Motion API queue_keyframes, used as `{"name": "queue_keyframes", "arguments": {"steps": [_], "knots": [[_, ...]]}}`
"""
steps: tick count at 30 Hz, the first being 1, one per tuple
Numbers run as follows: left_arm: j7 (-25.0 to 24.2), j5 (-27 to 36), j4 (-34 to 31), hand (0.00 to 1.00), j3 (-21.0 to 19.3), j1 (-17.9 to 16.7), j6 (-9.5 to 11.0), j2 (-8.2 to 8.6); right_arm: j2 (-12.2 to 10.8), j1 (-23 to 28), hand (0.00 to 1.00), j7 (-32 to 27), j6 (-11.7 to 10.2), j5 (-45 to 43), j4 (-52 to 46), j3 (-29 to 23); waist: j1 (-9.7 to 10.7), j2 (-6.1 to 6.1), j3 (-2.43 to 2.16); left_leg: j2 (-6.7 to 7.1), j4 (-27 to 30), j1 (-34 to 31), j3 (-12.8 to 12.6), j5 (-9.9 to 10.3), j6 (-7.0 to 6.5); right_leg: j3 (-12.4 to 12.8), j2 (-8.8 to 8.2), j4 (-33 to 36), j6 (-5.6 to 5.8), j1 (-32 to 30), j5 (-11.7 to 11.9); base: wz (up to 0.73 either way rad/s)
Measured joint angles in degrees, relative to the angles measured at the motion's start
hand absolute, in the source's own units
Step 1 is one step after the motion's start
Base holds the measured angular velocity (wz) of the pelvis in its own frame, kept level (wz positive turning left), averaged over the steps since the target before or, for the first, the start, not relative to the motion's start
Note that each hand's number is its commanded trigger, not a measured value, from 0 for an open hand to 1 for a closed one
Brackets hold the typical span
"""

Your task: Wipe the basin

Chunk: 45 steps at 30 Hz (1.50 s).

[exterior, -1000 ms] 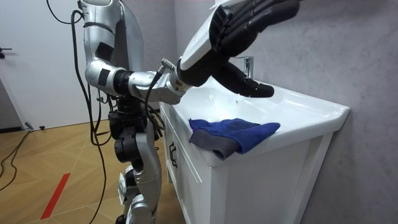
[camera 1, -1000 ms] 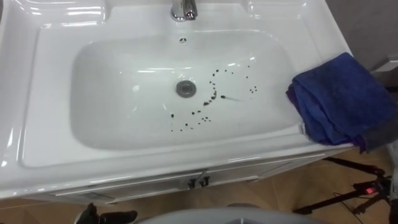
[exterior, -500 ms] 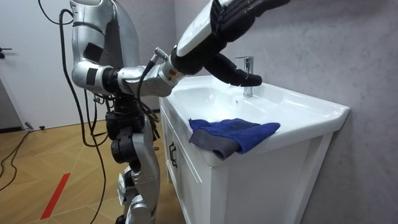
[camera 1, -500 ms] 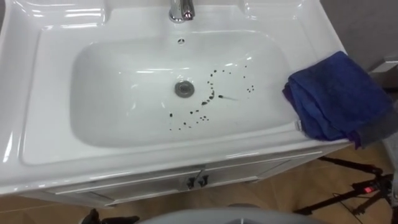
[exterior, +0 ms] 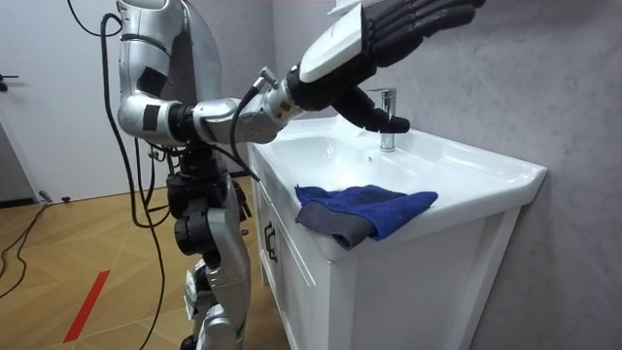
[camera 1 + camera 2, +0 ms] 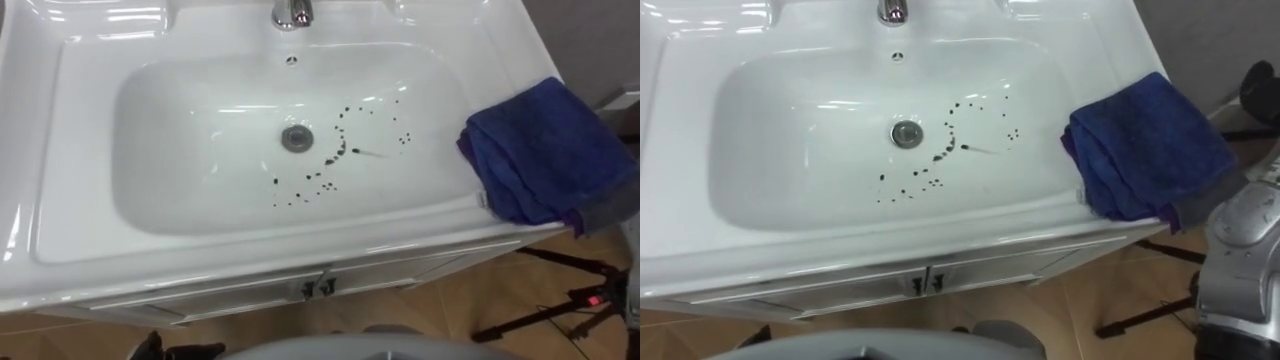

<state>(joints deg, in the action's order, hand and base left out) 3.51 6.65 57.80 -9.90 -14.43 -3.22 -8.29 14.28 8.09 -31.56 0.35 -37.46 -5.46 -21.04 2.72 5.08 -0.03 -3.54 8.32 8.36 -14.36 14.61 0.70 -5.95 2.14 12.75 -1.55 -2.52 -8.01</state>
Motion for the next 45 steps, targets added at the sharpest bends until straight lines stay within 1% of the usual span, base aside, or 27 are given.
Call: {"name": "queue_keyframes", "arguments": {"steps": [1, 3, 8, 13, 15, 18, 20, 26, 29, 32, 36, 40, 42, 45], "knots": [[0.01, 0.0, 0.07, 0.0, 0.0, -0.01, 0.0, 0.0, 0.0, 0.0, 0.0, 0.23, 0.0, -1.54, -0.04, 0.17, 0.02, 0.08, -0.13, -0.01, 0.0, 0.07, 0.03, 0.0, 0.0, 0.09, 0.04, -0.02, 0.0, 0.03, 0.0, -0.07], [0.01, 0.01, 0.08, 0.0, -0.01, -0.03, 0.0, 0.05, 0.0, 0.0, 0.0, 0.97, 0.21, -2.6, -0.23, 0.52, -0.03, 0.14, -0.19, -0.01, 0.0, 0.19, 0.04, 0.0, 0.0, 0.38, 0.1, -0.04, 0.0, 0.06, 0.0, -0.08], [0.08, 0.05, 0.08, 0.0, 0.22, 0.06, 0.0, 0.07, -0.08, 0.05, 0.0, 2.72, 0.94, -3.8, -1.36, 4.2, -0.03, -0.23, -0.38, 0.07, -0.01, 0.31, 0.06, 0.0, 0.0, 0.9, 0.13, -0.11, 0.02, 0.13, 0.02, -0.05], [0.08, 0.36, 0.1, 0.0, 0.22, -0.02, 0.0, 0.21, -0.18, 0.18, 0.0, 3.32, 0.99, -4.11, -2.43, 4.67, -0.12, -0.67, -0.33, 0.05, -0.01, 0.56, 0.05, 0.0, 0.0, 1.0, 0.21, -0.1, 0.02, 0.48, 0.03, 0.0], [0.07, 0.44, 0.1, 0.0, 0.21, -0.25, 0.0, 0.59, -0.54, 0.18, 0.0, 4.32, 1.01, -4.1, -2.43, 4.96, -0.11, -0.86, -0.19, 0.05, -0.06, 0.92, 0.03, 0.0, 0.0, 1.01, 0.22, -0.1, 0.01, 0.89, 0.03, 0.0], [0.03, 0.44, 0.11, 0.0, 0.21, -0.35, 0.0, 0.75, -1.0, 0.18, 0.0, 5.03, 1.02, -4.1, -2.42, 5.27, -0.16, -1.06, -0.11, 0.05, -0.05, 1.15, -0.03, 0.0, 0.0, 1.01, 0.21, -0.12, 0.01, 1.23, 0.04, 0.01], [-0.02, 0.43, 0.23, 0.0, 0.09, -0.36, 0.0, 0.8, -1.03, 0.18, 0.0, 6.18, 1.06, -4.1, -2.42, 6.02, -0.55, -1.25, -0.08, 0.05, -0.05, 1.18, -0.37, 0.0, 0.0, 1.2, 0.23, -0.13, 0.01, 1.19, 0.05, 0.0], [-0.4, 0.64, 1.75, 0.0, 0.35, 0.27, 0.11, 0.96, -1.03, 0.14, 0.0, 10.42, 1.14, -4.08, -2.42, 8.13, -1.42, -1.57, -0.15, 0.09, -0.04, 1.1, -0.51, 0.0, 0.0, 1.19, 0.19, -0.05, 0.02, 1.02, 0.07, -0.01], [-0.37, 0.63, 1.91, 0.0, 0.67, 0.27, 0.11, 0.96, -1.03, 0.0, 0.0, 11.67, 1.61, -4.09, -2.42, 9.04, -1.62, -1.65, -0.2, 0.09, -0.04, 1.1, -0.48, 0.0, 0.0, 1.13, 0.17, -0.04, 0.02, 1.08, 0.07, 0.0], [-0.34, 0.64, 1.85, 0.0, 1.18, 0.37, 0.14, 0.93, -1.03, -0.18, 0.0, 12.58, 2.28, -4.08, -2.42, 10.01, -1.63, -1.57, -0.23, 0.08, -0.04, 1.1, -0.48, 0.0, 0.0, 1.13, 0.17, -0.06, 0.02, 1.08, 0.07, 0.0], [-0.33, 0.62, 1.85, 0.0, 1.23, 0.45, 0.28, 0.76, -1.03, -0.18, 0.0, 13.8, 2.29, -4.08, -2.42, 11.01, -1.61, -1.47, -0.22, 0.09, -0.05, 1.07, -0.39, 0.0, 0.0, 1.11, 0.16, -0.09, 0.03, 1.1, 0.07, 0.0], [-0.25, 0.66, 1.85, 0.0, 2.21, 0.53, 0.33, 0.31, -1.03, -0.35, 0.0, 14.19, 2.33, -4.08, -2.45, 11.45, -1.59, -1.0, -0.27, 0.08, -0.05, 0.9, 0.29, 0.0, 0.0, 0.86, 0.13, -0.09, 0.04, 1.05, 0.06, 0.02], [-0.21, 0.61, 1.86, 0.0, 3.24, 0.93, 0.33, -0.21, -1.03, -0.81, 0.0, 14.26, 2.33, -4.09, -2.45, 11.7, -1.59, -0.64, -0.16, 0.08, -0.05, 0.73, 0.46, 0.0, 0.0, 0.7, 0.11, -0.09, 0.03, 0.95, 0.07, 0.05], [-0.2, 0.62, 1.92, 0.0, 3.46, 1.2, 0.39, -0.42, -1.03, -1.47, 0.0, 14.26, 2.3, -4.08, -2.45, 12.83, -1.51, -0.43, -0.2, 0.08, -0.04, 0.63, 0.55, 0.0, 0.0, 0.5, 0.05, -0.08, 0.03, 0.9, 0.07, 0.02]]}}
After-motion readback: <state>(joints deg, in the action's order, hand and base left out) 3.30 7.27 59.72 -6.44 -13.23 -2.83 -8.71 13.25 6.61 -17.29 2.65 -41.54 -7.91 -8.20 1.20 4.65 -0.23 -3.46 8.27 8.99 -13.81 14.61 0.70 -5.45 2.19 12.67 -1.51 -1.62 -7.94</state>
